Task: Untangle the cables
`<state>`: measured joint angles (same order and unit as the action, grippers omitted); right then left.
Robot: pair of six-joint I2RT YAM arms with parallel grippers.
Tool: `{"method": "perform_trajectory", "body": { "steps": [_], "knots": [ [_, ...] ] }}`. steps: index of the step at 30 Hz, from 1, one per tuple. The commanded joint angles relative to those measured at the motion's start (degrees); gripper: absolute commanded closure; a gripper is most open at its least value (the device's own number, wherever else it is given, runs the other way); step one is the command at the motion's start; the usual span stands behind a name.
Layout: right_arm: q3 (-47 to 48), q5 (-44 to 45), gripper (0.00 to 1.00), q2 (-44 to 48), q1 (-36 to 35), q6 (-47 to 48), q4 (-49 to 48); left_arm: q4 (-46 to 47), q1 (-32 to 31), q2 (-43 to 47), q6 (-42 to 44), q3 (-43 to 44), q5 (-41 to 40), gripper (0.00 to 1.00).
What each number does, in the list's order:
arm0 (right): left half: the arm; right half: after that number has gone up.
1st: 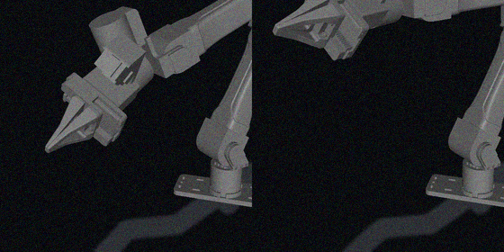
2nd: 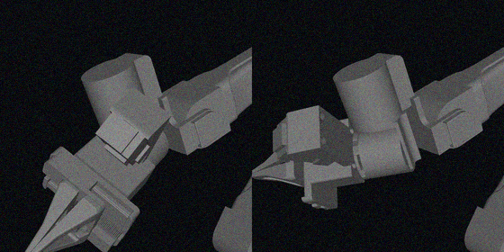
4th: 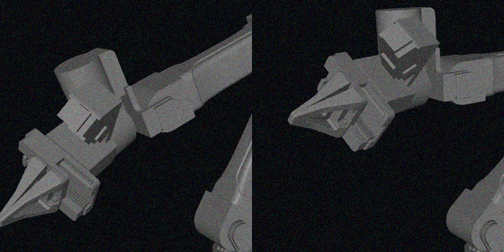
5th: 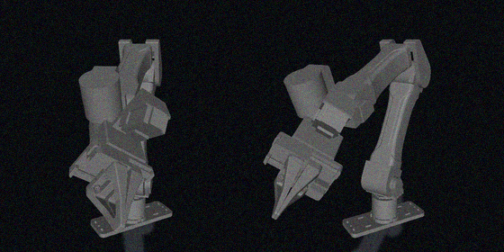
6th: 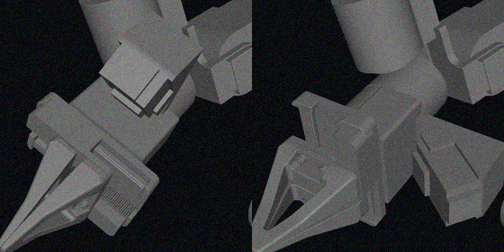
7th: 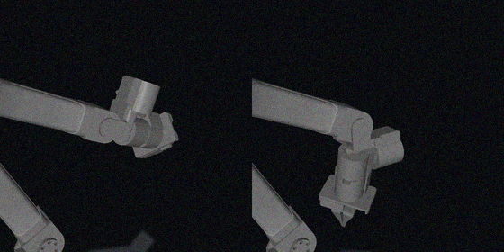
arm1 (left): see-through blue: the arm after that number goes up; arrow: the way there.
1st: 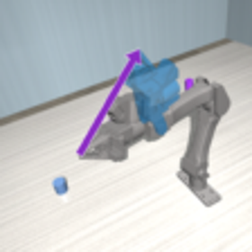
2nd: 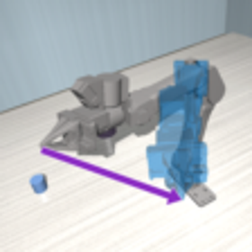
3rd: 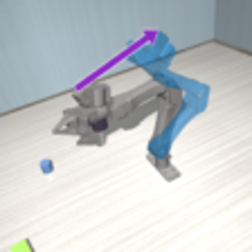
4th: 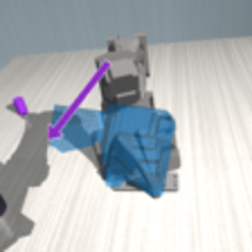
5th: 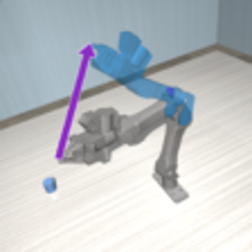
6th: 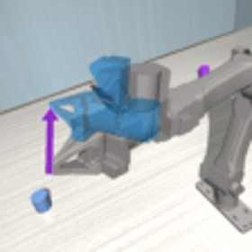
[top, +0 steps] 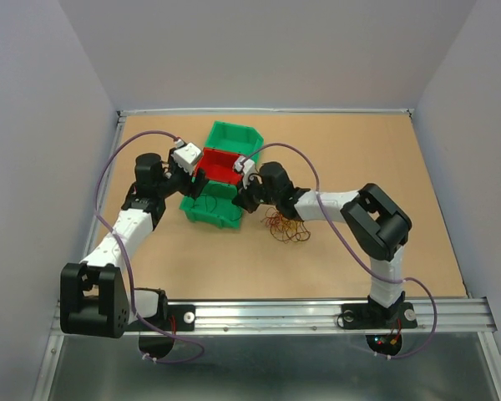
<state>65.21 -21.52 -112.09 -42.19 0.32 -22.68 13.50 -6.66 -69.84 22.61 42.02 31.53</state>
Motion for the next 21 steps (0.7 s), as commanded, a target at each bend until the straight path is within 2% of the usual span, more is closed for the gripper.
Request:
{"method": "perform_trajectory", "body": {
  "steps": [1,7,12,15,18,21],
  "knots": [
    [3.34,-0.46,0.99,0.91,-2.19,2.67,0.0,0.39,0.15,-0.73,0.77,1.66,1.78,0.27],
    [5.18,-0.63,0.99,0.04,-3.77,2.76,0.44,-0.05,0.15,-1.26,1.03,1.84,1.96,0.27],
    [10.63,0.69,0.99,-4.88,-4.3,1.97,3.16,-0.23,0.15,-1.44,0.94,2.1,1.52,0.27],
    [15.37,0.52,1.0,-9.45,-4.3,1.35,6.15,0.3,0.24,-1.52,0.07,2.28,-1.36,0.27],
    [21.52,-0.54,0.99,-14.28,-4.3,1.79,13.51,1.88,0.24,-0.82,-1.25,1.66,-4.8,0.27],
    [27.59,-2.04,0.99,-18.5,-4.47,4.59,27.19,2.59,0.24,0.41,-1.43,0.96,-4.9,0.27]
  ]
}}
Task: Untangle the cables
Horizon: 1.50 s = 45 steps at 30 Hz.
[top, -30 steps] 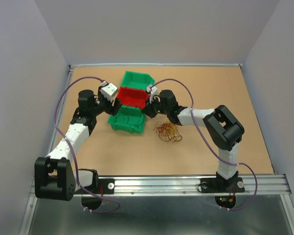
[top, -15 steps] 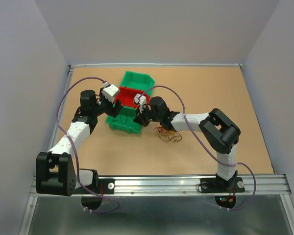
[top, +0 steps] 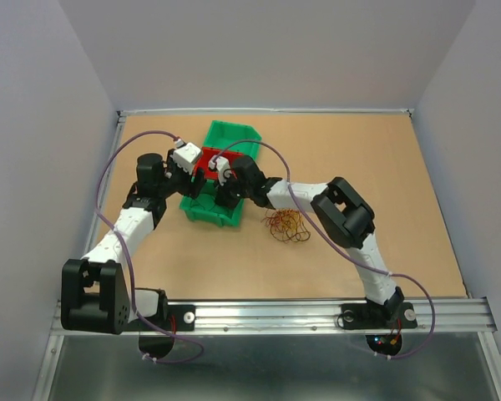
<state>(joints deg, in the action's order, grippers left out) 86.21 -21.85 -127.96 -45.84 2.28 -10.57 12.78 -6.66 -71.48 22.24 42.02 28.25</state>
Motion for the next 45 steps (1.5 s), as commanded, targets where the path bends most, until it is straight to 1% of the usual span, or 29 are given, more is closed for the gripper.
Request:
{"method": "perform_trajectory", "body": {
  "steps": [1,3,7,9,12,14,15,19,20,21,23,24,26,29,33,35,37,38,42,45],
  "knots": [
    [7.21,-0.66,1.0,-3.34,-1.17,3.33,17.31,3.4,0.24,2.05,-1.06,0.87,-1.79,0.27],
    [7.57,3.36,0.99,-3.88,-1.87,5.61,21.97,3.57,0.24,1.79,-1.32,0.96,-2.67,0.27],
    [3.09,7.42,0.99,-0.54,-1.97,7.03,22.08,3.66,0.24,1.44,-1.67,1.22,-3.55,0.27],
    [1.68,7.17,0.99,1.82,-1.97,7.03,21.56,3.66,0.24,1.35,-1.67,1.22,-3.64,0.27],
    [-1.64,5.68,0.97,5.86,-1.97,6.07,17.09,3.75,0.24,1.26,-1.59,1.14,-3.9,0.27],
    [-4.29,4.62,0.97,7.89,-1.88,4.66,11.12,3.84,0.24,1.17,-1.59,1.13,-3.9,0.27],
    [-6.74,4.1,0.97,9.12,-1.97,4.14,6.22,3.92,0.24,1.34,-1.5,1.13,-4.17,0.27],
    [-12.37,2.6,0.96,14.57,-2.49,2.29,-2.58,4.36,0.24,1.52,-1.67,0.87,-4.78,0.27],
    [-13.08,2.08,0.93,15.19,-2.58,1.76,-3.92,4.45,0.24,1.7,-1.59,0.78,-4.78,0.27],
    [-13.61,1.46,0.77,15.63,-2.58,1.76,-4.46,4.45,0.24,1.78,-1.67,0.78,-4.78,0.27],
    [-14.23,1.19,0.7,16.51,-3.11,1.67,-5.6,4.54,0.24,1.96,-1.76,0.69,-4.7,0.27],
    [-14.32,1.97,0.61,16.69,-3.46,2.02,-5.78,4.54,0.24,2.05,-1.76,0.61,-4.7,0.27],
    [-14.67,2.94,0.53,17.65,-3.55,2.02,-5.87,4.63,0.24,2.05,-1.76,0.52,-4.52,0.27],
    [-16.25,5.76,0.53,19.67,-3.55,1.41,-7.97,4.8,0.24,2.58,-1.5,0.26,-3.82,0.27],
    [-23.0,10.5,0.51,26.6,-3.55,-0.96,-12.89,4.63,0.24,3.8,-0.44,-0.45,-1.1,0.27],
    [-24.59,12.08,0.47,28.46,-3.64,-1.75,-13.34,4.63,0.24,4.86,0.08,-0.97,0.48,0.27],
    [-26.52,13.49,0.41,31.0,-3.55,-2.11,-13.16,4.63,0.24,5.47,0.52,-1.41,1.71,0.27],
    [-27.15,13.93,0.38,31.71,-3.64,-2.11,-13.25,4.45,0.24,5.56,0.87,-1.41,2.94,0.27],
    [-28.29,13.85,0.38,32.51,-3.55,-2.02,-13.08,4.01,0.15,5.39,1.58,-1.33,4.45,0.27],
    [-28.03,15.95,0.38,31.9,-3.55,-2.11,-12.72,3.57,0.15,4.51,2.02,-1.06,5.14,0.27]
  ]
}}
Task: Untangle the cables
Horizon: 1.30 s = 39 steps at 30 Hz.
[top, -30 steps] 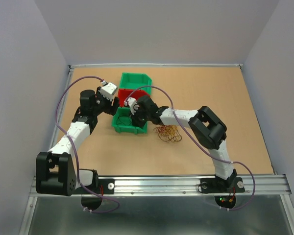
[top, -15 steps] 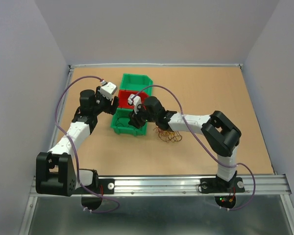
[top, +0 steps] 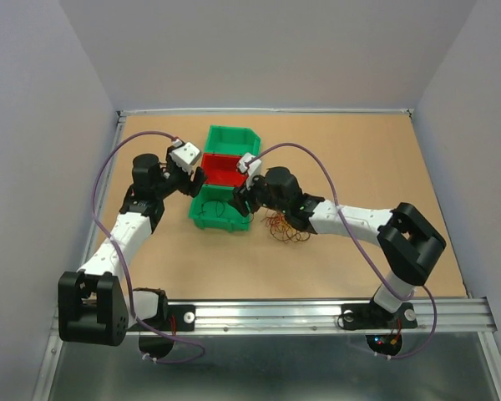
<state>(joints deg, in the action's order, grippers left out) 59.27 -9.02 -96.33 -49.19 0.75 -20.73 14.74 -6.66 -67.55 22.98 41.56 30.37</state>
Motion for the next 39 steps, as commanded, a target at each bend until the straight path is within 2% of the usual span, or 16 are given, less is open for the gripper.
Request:
{"method": "perform_trajectory", "body": {
  "steps": [1,5,9,18,23,27,29,32,39],
  "knots": [
    [-1.17,3.65,0.38,0.36,-0.29,-0.58,-2.39,1.34,0.15,0.4,1.54,-0.52,3.72,0.27],
    [-2.92,6.55,0.38,2.11,0.41,-4.0,-0.63,-1.73,-0.55,-1.27,4.52,0.71,8.91,0.26],
    [-4.95,4.54,0.37,2.73,2.08,-7.34,0.51,-2.7,-4.06,-1.8,5.84,0.45,5.42,0.26],
    [0.14,6.2,0.41,-5.61,2.96,-6.12,2.63,-2.0,-4.68,-3.2,5.05,0.98,1.71,0.26],
    [2.96,5.85,0.52,-9.39,3.22,-5.24,2.71,-2.09,-4.68,-4.34,4.7,1.5,0.3,0.26],
    [4.45,4.36,0.88,-10.19,3.13,-4.62,2.63,-2.09,-4.68,-4.52,4.53,1.59,0.22,0.26],
    [4.54,4.1,0.94,-9.75,3.22,-4.27,2.54,-2.17,-4.68,-4.52,4.53,1.59,0.22,0.26],
    [4.28,4.18,0.99,-8.7,3.13,-4.09,2.71,-2.17,-4.68,-4.87,4.62,1.68,0.13,0.26],
    [6.82,-1.77,0.99,-8.6,3.13,-2.69,2.98,-1.21,-4.68,-5.32,2.86,2.12,-3.91,0.26]
  ]
}}
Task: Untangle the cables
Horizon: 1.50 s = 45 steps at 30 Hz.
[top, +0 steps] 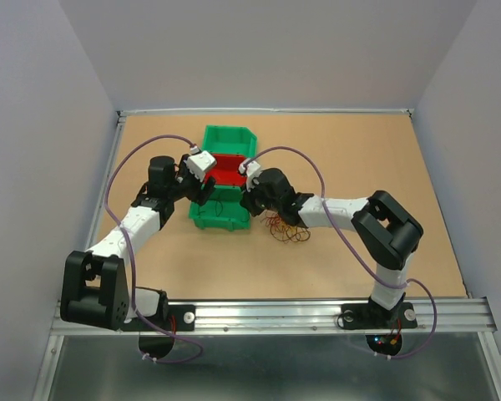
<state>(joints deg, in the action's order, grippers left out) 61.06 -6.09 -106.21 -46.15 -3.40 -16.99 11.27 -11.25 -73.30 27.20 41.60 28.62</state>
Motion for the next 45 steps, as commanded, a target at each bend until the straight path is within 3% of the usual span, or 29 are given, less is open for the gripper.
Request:
{"method": "perform_trajectory", "body": {
  "steps": [1,10,15,29,35,38,45],
  "knots": [
    [5.73,-5.77,1.0,0.75,0.1,1.64,-0.67,2.62,-0.09,0.78,-1.71,1.82,-2.51,0.26],
    [19.17,-12.02,0.99,-12.85,-0.52,1.12,5.11,4.99,2.54,4.66,-5.14,0.41,-2.43,0.26],
    [20.51,-14.48,0.99,-17.27,-0.52,2.86,11.1,4.21,2.81,3.87,-4.44,0.93,-1.73,0.26],
    [16.02,-18.78,0.97,-13.06,-5.17,11.4,14.62,3.5,2.81,0.88,-5.49,2.6,-5.85,0.26],
    [11.02,-19.22,0.97,-8.15,-5.44,9.2,2.95,4.9,5.18,1.22,-8.21,2.69,-6.65,0.26],
    [7.24,-20.63,0.89,-6.29,-5.44,7.53,-3.29,5.96,7.11,1.84,-9.71,2.43,-5.77,0.26],
    [9.95,-18.09,0.74,-5.58,-5.44,9.46,-1.2,8.24,10.28,4.3,-12.26,1.12,-5.24,0.25]
  ]
}}
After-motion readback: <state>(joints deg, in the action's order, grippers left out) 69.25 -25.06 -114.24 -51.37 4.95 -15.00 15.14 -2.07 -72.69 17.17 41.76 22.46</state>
